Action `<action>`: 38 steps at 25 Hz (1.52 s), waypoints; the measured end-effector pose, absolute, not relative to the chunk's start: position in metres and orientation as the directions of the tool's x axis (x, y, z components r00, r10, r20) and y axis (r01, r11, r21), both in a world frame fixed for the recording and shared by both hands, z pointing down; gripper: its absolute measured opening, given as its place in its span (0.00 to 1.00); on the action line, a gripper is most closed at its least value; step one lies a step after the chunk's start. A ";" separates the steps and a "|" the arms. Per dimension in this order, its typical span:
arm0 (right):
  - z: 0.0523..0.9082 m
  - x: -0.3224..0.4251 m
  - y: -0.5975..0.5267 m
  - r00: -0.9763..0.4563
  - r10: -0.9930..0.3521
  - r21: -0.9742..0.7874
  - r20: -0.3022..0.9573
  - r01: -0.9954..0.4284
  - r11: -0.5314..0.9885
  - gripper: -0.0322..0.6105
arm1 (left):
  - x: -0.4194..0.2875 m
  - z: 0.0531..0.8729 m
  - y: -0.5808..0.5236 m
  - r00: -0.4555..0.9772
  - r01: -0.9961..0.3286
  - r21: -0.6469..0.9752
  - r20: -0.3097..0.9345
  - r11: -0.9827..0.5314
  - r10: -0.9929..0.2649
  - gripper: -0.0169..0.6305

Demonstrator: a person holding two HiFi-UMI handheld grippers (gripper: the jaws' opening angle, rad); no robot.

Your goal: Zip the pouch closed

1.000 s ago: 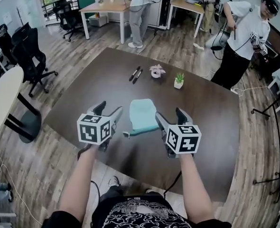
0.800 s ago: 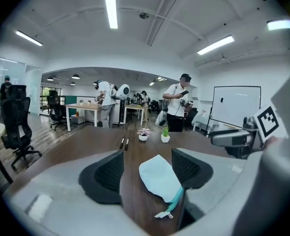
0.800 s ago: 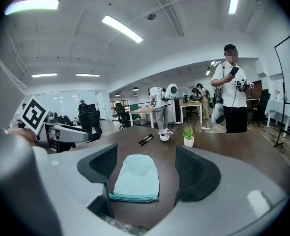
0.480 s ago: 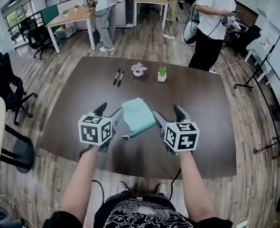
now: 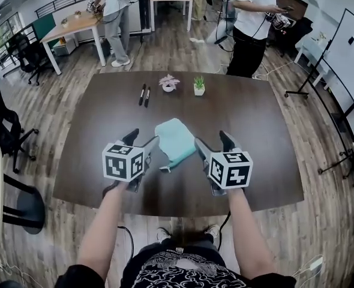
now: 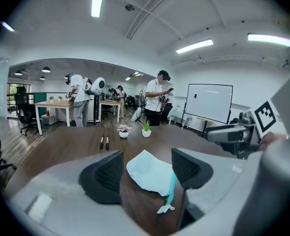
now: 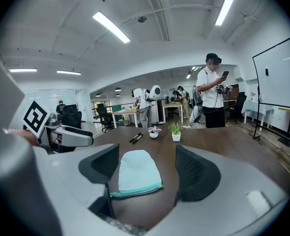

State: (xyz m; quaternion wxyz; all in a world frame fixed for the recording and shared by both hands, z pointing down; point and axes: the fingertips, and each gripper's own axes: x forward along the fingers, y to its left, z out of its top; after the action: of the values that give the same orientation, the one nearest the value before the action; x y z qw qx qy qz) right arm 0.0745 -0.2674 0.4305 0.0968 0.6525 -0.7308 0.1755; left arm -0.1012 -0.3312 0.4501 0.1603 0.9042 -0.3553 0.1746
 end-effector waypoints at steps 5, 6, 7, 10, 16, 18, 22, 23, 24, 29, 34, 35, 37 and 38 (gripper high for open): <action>0.444 0.060 -0.263 -0.117 -0.910 -0.139 0.397 -0.988 0.066 0.59 | -0.100 0.468 -0.324 0.722 -0.642 0.168 0.464 -0.748 -0.514 0.50; 0.447 0.056 -0.263 -0.118 -0.908 -0.140 0.403 -0.988 0.066 0.59 | -0.100 0.472 -0.322 0.725 -0.632 0.168 0.471 -0.756 -0.502 0.50; 0.452 0.052 -0.263 -0.119 -0.905 -0.141 0.408 -0.988 0.067 0.59 | -0.100 0.477 -0.321 0.728 -0.624 0.167 0.479 -0.764 -0.490 0.50; 0.465 0.043 -0.261 -0.118 -0.897 -0.149 0.427 -0.987 0.059 0.58 | -0.098 0.492 -0.316 0.736 -0.592 0.161 0.507 -0.789 -0.449 0.50; 0.488 0.029 -0.258 -0.128 -0.880 -0.170 0.458 -0.984 0.055 0.57 | -0.092 0.527 -0.304 0.729 -0.527 0.140 0.581 -0.838 -0.362 0.50; 0.497 0.026 -0.258 -0.133 -0.872 -0.177 0.470 -0.983 0.054 0.56 | -0.090 0.538 -0.300 0.726 -0.509 0.138 0.600 -0.850 -0.337 0.50; 0.509 0.020 -0.258 -0.148 -0.859 -0.191 0.490 -0.980 0.060 0.55 | -0.086 0.555 -0.294 0.716 -0.474 0.135 0.634 -0.870 -0.292 0.50; 0.511 0.019 -0.258 -0.150 -0.857 -0.194 0.494 -0.979 0.060 0.54 | -0.084 0.558 -0.291 0.714 -0.462 0.134 0.642 -0.877 -0.278 0.50; 0.513 0.018 -0.257 -0.152 -0.854 -0.197 0.497 -0.979 0.059 0.54 | -0.082 0.562 -0.289 0.713 -0.448 0.132 0.650 -0.884 -0.264 0.50; 0.524 0.012 -0.252 -0.163 -0.842 -0.209 0.514 -0.976 0.061 0.52 | -0.076 0.580 -0.277 0.696 -0.389 0.123 0.689 -0.913 -0.203 0.50; 0.532 0.007 -0.248 -0.168 -0.834 -0.215 0.526 -0.975 0.061 0.51 | -0.077 0.598 -0.271 0.670 -0.354 0.116 0.724 -0.928 -0.164 0.47; 0.534 0.007 -0.246 -0.168 -0.831 -0.216 0.531 -0.975 0.060 0.51 | -0.077 0.601 -0.270 0.667 -0.349 0.117 0.728 -0.930 -0.159 0.46; 0.539 0.008 -0.243 -0.168 -0.825 -0.216 0.540 -0.975 0.057 0.51 | -0.075 0.606 -0.269 0.665 -0.342 0.123 0.732 -0.931 -0.147 0.45; 0.541 0.009 -0.241 -0.168 -0.823 -0.218 0.543 -0.974 0.054 0.51 | -0.074 0.609 -0.268 0.664 -0.338 0.126 0.734 -0.933 -0.142 0.44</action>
State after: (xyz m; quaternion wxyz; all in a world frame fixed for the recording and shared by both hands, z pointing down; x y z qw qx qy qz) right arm 0.0090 -0.2414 0.5411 0.1380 0.6302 -0.7129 0.2750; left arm -0.0740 -0.2680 0.6086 0.1267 0.9032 -0.1329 0.3879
